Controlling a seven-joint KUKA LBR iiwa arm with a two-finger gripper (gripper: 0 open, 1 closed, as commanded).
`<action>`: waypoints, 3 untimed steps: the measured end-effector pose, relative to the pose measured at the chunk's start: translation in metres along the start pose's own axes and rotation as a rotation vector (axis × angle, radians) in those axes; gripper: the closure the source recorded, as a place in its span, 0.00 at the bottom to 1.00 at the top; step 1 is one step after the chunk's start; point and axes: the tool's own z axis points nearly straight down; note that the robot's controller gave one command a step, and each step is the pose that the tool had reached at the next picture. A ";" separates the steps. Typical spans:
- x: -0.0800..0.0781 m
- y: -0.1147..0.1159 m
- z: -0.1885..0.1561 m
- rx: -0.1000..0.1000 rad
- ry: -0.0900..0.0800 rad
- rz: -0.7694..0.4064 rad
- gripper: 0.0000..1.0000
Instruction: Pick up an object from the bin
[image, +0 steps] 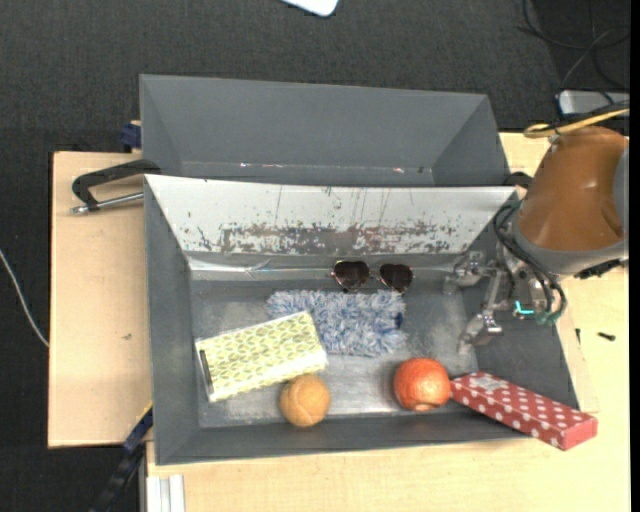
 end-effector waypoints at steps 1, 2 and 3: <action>-0.002 0.000 -0.004 0.001 -0.008 -0.002 0.00; -0.007 0.049 0.030 0.002 -0.009 -0.104 0.00; 0.011 0.111 0.006 -0.002 -0.009 -0.112 0.00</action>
Offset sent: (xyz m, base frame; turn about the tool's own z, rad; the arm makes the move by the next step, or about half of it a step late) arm 0.0101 0.0970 -0.0642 -0.2065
